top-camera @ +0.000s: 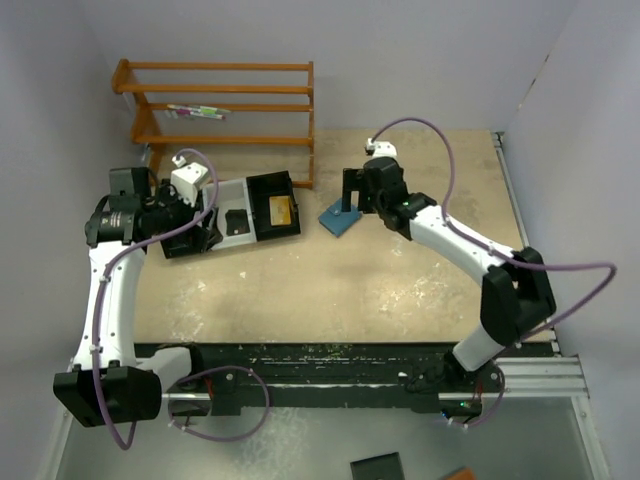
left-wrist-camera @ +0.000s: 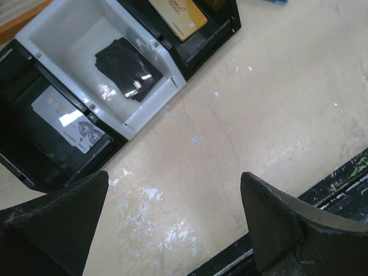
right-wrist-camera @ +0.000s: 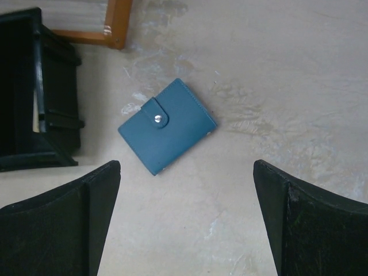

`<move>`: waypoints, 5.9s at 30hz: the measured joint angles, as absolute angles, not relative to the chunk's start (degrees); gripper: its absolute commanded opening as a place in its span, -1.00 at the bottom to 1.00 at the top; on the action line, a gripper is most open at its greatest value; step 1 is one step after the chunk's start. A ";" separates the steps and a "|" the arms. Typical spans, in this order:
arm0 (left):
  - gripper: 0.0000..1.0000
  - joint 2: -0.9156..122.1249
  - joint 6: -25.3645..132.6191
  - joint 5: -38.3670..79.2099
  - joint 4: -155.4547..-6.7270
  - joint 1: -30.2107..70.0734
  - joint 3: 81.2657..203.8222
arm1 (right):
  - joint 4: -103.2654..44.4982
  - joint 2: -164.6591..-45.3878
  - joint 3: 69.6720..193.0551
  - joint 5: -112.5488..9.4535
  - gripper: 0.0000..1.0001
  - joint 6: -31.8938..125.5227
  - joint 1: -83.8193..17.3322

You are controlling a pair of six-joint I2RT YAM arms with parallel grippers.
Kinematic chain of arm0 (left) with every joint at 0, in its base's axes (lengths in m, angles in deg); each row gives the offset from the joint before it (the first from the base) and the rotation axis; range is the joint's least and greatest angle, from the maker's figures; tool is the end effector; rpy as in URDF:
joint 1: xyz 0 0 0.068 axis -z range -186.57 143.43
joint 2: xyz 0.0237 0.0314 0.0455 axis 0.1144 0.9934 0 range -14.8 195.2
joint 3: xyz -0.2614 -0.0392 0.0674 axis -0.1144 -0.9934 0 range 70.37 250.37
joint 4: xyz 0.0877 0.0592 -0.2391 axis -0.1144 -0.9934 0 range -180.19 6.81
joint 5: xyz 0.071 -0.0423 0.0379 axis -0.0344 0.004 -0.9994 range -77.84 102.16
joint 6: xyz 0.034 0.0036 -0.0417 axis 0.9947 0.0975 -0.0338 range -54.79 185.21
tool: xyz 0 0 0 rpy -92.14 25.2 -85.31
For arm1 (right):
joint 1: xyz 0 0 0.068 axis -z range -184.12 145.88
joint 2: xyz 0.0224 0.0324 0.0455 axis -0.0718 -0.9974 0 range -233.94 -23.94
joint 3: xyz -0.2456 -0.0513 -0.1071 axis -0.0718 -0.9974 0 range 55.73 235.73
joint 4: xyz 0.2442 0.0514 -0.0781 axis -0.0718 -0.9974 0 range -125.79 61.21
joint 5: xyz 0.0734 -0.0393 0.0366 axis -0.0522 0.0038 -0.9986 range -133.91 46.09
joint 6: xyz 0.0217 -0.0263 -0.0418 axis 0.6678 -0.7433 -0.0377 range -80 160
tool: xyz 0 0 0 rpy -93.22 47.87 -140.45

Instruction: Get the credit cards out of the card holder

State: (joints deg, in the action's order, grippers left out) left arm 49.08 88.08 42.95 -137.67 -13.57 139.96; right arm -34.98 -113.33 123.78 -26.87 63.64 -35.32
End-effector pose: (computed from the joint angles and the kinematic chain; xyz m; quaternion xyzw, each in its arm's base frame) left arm 0.2111 0.0075 0.3558 0.2172 0.8808 -0.1526 0.3920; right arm 0.3160 0.1792 0.2942 0.0209 0.8488 0.1237 0.5136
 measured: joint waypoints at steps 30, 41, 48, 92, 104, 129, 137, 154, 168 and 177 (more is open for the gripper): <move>0.99 46.37 96.58 49.22 -151.90 -13.57 147.98 | -43.12 -141.02 142.03 -38.91 1.00 48.25 -34.53; 0.99 46.08 97.37 49.48 -152.40 -13.57 148.83 | -41.26 -141.02 139.47 -38.30 0.99 47.07 -39.65; 0.99 46.04 97.35 49.68 -152.56 -13.57 148.94 | -39.44 -141.06 138.23 -32.27 0.42 47.05 -41.66; 0.99 44.00 97.81 52.52 -153.28 -13.57 149.31 | -36.23 -139.40 136.33 -12.01 -0.26 40.43 -47.54; 1.00 44.00 97.70 54.31 -154.52 -13.57 150.38 | -35.29 -144.23 137.20 -10.74 -1.00 39.20 -45.59; 0.99 43.61 97.24 53.94 -154.20 -13.57 151.15 | -37.74 -134.27 120.96 -0.33 -0.11 53.76 -70.11; 0.99 44.40 96.25 54.01 -153.87 -13.57 151.15 | -44.47 -123.51 118.14 -11.07 0.59 65.69 -72.85; 0.99 44.70 95.84 54.18 -153.10 -13.57 151.13 | -46.81 -113.09 116.52 -37.54 0.50 76.56 -42.99; 0.99 44.68 95.86 54.42 -153.13 -13.57 151.13 | -32.76 -122.27 110.21 -46.39 0.45 92.60 -40.06; 0.99 43.65 96.34 54.11 -153.91 -13.57 151.17 | -22.29 -126.05 109.62 -41.88 -0.07 103.59 -40.39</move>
